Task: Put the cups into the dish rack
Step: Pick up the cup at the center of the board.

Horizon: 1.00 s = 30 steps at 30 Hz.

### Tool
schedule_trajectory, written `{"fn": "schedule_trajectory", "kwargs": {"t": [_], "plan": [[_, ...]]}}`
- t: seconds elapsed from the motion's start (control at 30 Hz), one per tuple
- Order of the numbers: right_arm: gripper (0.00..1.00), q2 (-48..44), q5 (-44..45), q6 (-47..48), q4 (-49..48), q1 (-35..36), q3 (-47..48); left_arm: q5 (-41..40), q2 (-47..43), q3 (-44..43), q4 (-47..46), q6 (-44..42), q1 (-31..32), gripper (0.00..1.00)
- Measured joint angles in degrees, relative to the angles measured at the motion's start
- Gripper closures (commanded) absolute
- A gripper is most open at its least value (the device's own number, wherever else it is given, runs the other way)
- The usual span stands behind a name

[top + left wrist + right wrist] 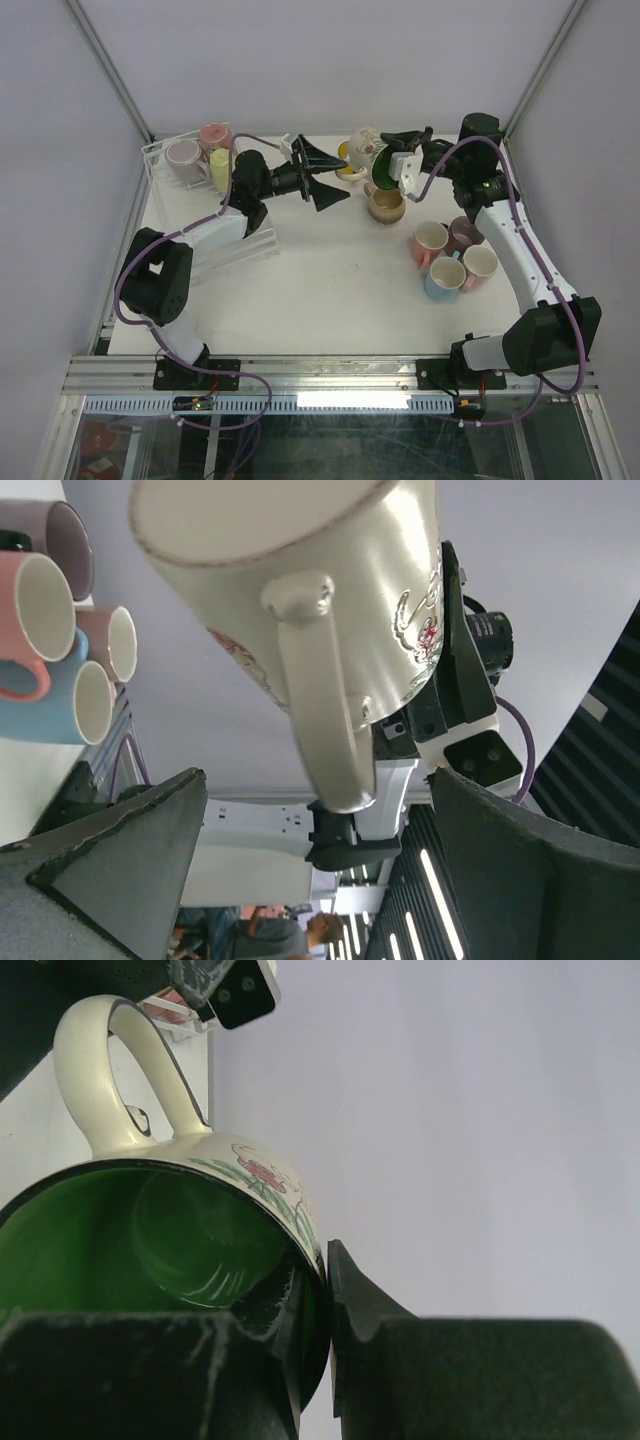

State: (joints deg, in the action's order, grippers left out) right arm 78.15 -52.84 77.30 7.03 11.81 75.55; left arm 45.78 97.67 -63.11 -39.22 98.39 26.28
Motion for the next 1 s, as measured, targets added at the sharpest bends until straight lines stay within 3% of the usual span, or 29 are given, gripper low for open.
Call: {"fn": "schedule_trajectory", "kwargs": {"t": [0.47, 0.77, 1.0], "plan": [[1.00, -2.10, -1.46, 8.15, 1.99, 2.73, -3.26, 5.40, 4.24, 0.00, -6.47, 3.74, 3.74, 0.44], [1.00, -3.72, -2.16, 9.03, 2.80, 3.19, -4.22, 5.81, 4.66, -0.09, -10.43, 5.70, 3.80, 0.49], [1.00, -4.11, -2.12, 9.42, 3.23, 3.72, -4.92, 5.99, 6.16, -0.22, -13.33, 7.63, 4.52, 0.61]]}}
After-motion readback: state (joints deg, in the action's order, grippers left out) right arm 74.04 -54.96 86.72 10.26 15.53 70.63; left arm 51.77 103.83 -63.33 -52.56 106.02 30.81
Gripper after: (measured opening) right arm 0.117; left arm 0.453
